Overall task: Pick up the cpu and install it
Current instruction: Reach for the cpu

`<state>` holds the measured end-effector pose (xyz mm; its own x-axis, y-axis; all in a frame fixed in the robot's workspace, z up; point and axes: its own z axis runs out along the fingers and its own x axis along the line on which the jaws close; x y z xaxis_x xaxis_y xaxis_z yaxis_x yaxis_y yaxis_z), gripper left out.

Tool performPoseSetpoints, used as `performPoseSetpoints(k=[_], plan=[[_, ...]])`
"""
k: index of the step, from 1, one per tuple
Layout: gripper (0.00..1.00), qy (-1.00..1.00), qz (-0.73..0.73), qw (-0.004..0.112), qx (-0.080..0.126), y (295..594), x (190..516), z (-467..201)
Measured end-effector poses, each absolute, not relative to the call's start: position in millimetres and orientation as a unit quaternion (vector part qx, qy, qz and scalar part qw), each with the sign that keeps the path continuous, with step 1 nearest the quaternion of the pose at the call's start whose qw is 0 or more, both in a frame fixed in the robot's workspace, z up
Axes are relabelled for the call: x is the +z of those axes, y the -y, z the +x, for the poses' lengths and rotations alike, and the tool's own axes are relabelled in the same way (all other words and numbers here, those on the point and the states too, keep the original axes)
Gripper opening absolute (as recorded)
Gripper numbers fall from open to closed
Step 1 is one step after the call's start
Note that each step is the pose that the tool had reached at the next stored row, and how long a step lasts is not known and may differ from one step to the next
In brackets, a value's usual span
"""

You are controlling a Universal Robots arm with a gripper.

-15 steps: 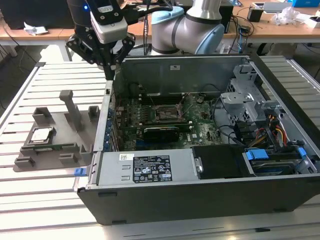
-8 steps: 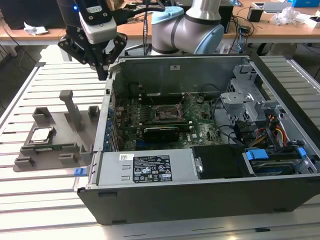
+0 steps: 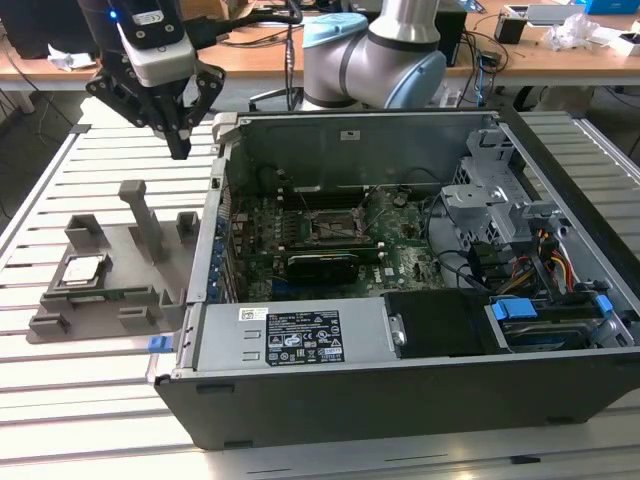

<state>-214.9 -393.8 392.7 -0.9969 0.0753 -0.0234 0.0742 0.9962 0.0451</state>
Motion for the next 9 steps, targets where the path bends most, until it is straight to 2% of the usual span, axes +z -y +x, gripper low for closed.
performPoseSetpoints(k=[9], plan=[[0.11,-0.999,0.037,0.012,0.022,392.6,392.4,-234.4]])
